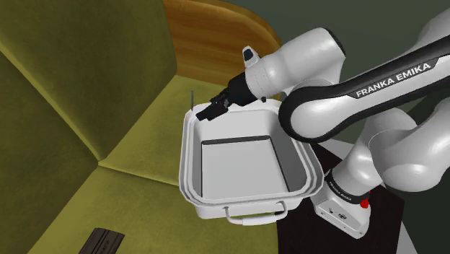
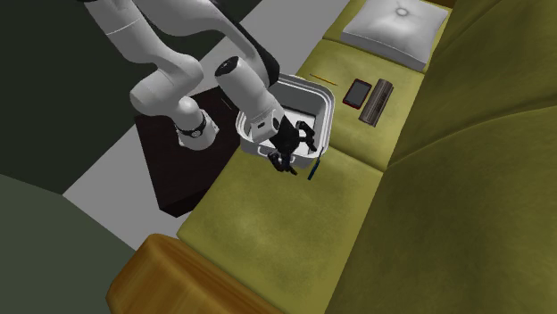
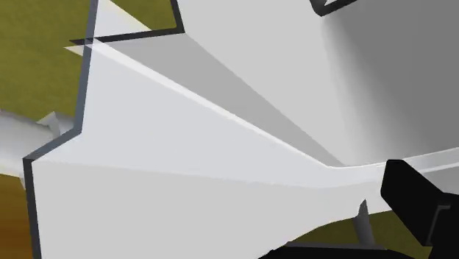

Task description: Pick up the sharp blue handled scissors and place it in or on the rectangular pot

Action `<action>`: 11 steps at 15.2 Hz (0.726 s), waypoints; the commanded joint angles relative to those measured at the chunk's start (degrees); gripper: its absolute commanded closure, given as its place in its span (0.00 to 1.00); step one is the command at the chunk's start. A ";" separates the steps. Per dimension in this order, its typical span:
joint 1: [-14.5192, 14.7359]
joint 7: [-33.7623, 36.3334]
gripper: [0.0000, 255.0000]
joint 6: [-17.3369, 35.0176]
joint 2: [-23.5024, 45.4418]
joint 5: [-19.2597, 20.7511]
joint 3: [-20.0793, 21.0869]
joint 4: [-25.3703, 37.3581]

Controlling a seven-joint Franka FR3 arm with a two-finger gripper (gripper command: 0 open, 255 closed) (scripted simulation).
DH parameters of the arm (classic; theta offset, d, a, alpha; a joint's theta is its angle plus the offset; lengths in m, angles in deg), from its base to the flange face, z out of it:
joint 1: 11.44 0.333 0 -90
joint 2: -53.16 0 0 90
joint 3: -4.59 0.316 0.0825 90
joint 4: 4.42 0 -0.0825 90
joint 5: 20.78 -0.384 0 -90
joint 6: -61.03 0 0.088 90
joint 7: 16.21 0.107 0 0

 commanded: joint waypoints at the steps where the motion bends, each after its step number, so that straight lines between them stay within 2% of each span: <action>1: 4.66 2.35 0.00 6.11 7.33 -3.03 -0.47 1.24; 3: 6.64 -0.16 0.00 7.89 10.15 -5.38 -2.01 2.57; 6: 11.06 0.43 0.00 10.44 14.04 -3.68 -6.83 4.02; 8: 14.37 2.27 0.00 11.93 16.43 -0.94 -10.76 4.84; 9: 16.30 2.13 0.00 12.35 17.14 -0.92 -12.71 5.18; 11: 17.45 1.19 0.00 12.38 17.18 -1.98 -13.64 5.31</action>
